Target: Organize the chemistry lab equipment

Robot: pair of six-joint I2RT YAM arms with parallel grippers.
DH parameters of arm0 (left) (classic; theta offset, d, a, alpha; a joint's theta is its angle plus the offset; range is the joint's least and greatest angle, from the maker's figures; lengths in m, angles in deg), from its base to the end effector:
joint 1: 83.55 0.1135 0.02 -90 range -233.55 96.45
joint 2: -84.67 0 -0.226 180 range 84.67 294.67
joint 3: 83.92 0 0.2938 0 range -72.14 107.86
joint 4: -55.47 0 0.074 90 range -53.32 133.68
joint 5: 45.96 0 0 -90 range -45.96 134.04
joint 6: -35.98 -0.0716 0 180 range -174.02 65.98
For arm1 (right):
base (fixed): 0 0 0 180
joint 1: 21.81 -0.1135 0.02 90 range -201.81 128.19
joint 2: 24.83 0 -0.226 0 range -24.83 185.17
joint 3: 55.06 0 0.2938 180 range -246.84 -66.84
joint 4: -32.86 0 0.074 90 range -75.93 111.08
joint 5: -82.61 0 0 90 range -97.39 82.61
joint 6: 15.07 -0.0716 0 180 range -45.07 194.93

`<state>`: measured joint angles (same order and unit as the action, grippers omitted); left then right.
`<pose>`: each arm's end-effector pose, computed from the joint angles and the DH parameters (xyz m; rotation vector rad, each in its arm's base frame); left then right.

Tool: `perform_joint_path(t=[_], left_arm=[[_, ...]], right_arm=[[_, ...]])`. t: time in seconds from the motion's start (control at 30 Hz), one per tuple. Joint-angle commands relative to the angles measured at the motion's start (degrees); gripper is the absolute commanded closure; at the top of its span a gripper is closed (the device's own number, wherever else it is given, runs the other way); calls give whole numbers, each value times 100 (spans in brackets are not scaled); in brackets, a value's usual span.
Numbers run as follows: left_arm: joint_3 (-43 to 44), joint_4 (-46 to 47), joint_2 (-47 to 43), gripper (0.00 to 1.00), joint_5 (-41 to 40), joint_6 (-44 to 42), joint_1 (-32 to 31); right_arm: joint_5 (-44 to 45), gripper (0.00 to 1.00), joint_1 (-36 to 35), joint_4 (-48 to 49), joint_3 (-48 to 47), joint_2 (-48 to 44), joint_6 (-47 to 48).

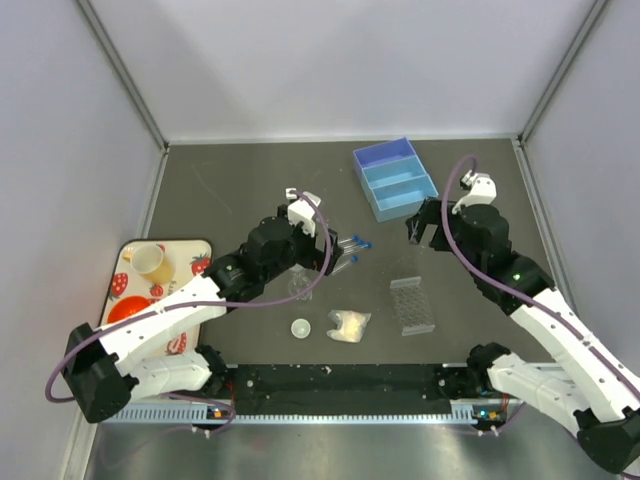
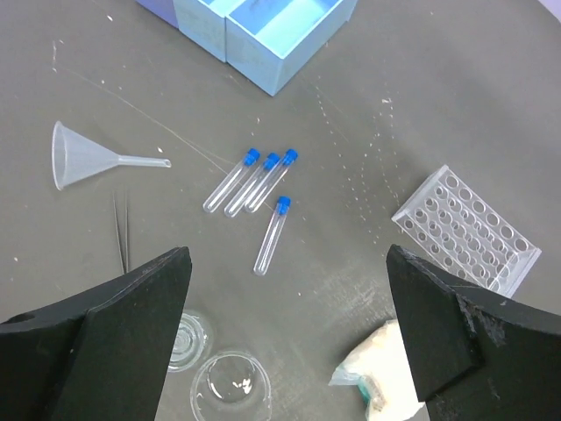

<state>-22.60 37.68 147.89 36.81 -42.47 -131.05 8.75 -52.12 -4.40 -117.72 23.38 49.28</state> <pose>0.2420 -0.2508 0.2567 0.5197 1.8833 -0.5701 0.2565 0.1269 0.3000 0.1048 1.9674 0.3657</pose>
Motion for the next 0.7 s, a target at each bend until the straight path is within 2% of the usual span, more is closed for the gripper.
perform_joint_path(t=[0.0, 0.17, 0.37, 0.47, 0.67], left_arm=[[-129, 213, -161, 1, 265, 58, -13], [-146, 82, -143, 2, 379, -162, -13], [-103, 213, -21, 2, 1204, -408, -22], [-6, 204, 129, 2, 1294, -592, -31], [-102, 834, 1033, 5, 1521, -742, -31]], right_arm=[[-119, 1, -186, 516, -231, -109, 60], [-577, 1, -186, 711, -37, -276, 253], [-455, 1, -186, 667, 86, -321, 341], [-244, 1, -186, 579, 60, -312, 368], [-269, 1, -186, 526, 200, -443, 245]])
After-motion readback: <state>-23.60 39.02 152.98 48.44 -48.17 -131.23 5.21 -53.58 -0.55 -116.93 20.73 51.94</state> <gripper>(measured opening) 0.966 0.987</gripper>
